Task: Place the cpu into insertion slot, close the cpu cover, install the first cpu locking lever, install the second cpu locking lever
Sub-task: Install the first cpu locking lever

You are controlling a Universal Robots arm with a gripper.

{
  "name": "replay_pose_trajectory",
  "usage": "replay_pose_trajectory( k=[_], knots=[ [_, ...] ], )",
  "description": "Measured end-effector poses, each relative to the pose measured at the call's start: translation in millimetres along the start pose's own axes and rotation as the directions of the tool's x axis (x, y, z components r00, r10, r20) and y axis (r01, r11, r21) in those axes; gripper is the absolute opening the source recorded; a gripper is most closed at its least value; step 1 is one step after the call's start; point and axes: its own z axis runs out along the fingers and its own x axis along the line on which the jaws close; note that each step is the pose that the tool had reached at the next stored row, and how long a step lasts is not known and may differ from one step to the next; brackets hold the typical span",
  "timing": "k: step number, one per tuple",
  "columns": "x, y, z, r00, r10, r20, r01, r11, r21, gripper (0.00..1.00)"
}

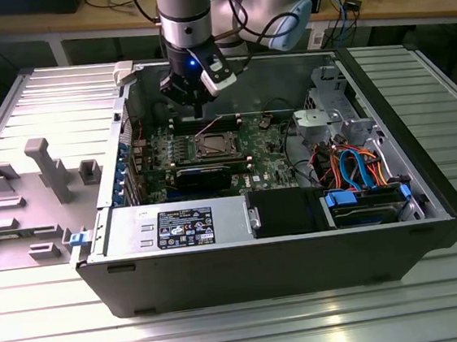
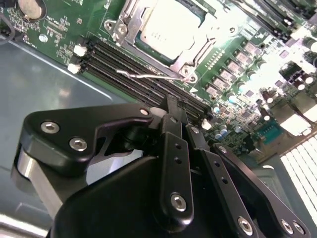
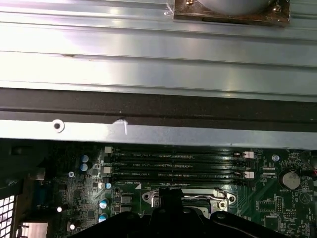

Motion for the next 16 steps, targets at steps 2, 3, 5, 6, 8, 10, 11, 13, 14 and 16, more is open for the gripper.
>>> replay_pose_trajectory(
  k=[2,3,5,6,8,10,11,13,14,16],
  knots=[
    [-0.8,-0.7,4.1,1.0,0.001,0.0004,-0.001,1.0,0.0,0.11],
    [-1.5,-1.0,6.5,1.0,0.001,0.0004,-0.001,1.0,0.0,0.11],
    [-2.9,-1.6,9.9,1.0,0.002,0.0004,-0.002,1.0,0.0001,0.11],
    [-2.9,-1.7,10.4,1.0,0.002,0.0003,-0.002,1.0,0.0004,0.11],
    [-3.0,-1.7,10.5,1.0,0.002,0.0004,-0.002,1.0,0.0003,0.11],
    [-3.0,-1.7,10.7,1.0,0.002,0.0005,-0.002,1.0,0.0001,0.11],
    [-3.0,-1.7,10.7,1.0,0.002,0.0004,-0.002,1.0,0.0002,0.11],
    [-3.0,-1.7,10.7,1.0,0.002,0.0005,-0.002,1.0,0.0001,0.11],
    [-3.0,-1.7,10.7,1.0,0.002,0.0005,-0.002,1.0,0.0002,0.11],
    [-3.1,-1.7,10.8,1.0,0.002,0.0005,-0.002,1.0,0.0001,0.11]
  ],
)
